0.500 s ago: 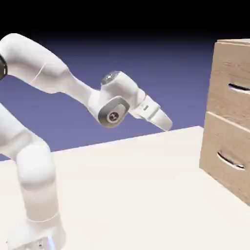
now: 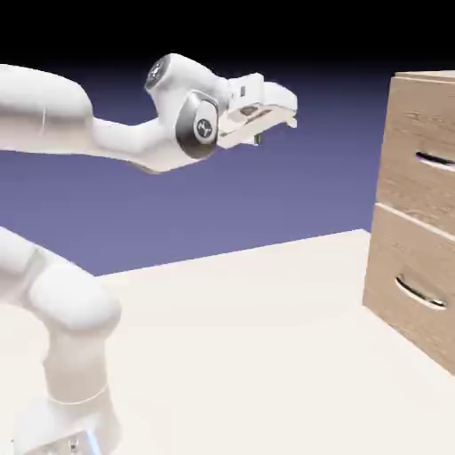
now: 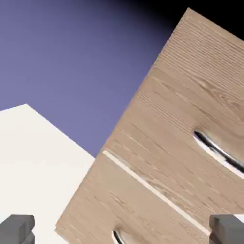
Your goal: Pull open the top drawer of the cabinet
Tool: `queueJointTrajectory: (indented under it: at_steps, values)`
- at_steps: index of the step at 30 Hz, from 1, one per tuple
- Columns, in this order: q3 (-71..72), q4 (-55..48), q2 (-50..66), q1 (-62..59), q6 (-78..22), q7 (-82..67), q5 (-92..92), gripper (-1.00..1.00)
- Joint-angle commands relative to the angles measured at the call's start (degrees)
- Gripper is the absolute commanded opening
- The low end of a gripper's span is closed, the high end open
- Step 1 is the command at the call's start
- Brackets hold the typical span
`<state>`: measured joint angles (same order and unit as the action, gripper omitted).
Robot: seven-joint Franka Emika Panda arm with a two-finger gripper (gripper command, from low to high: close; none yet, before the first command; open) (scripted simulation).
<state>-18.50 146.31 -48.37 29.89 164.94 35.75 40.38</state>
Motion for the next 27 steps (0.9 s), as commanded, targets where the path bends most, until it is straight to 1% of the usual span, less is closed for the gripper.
queueJointTrajectory:
  at_steps: [1, 27]
  values:
    - [-1.1, -0.9, -1.0, 1.8, -0.6, -0.4, 2.5, 0.00]
    - [-30.8, -24.5, -26.2, 48.7, -15.1, -11.2, 67.3, 0.00]
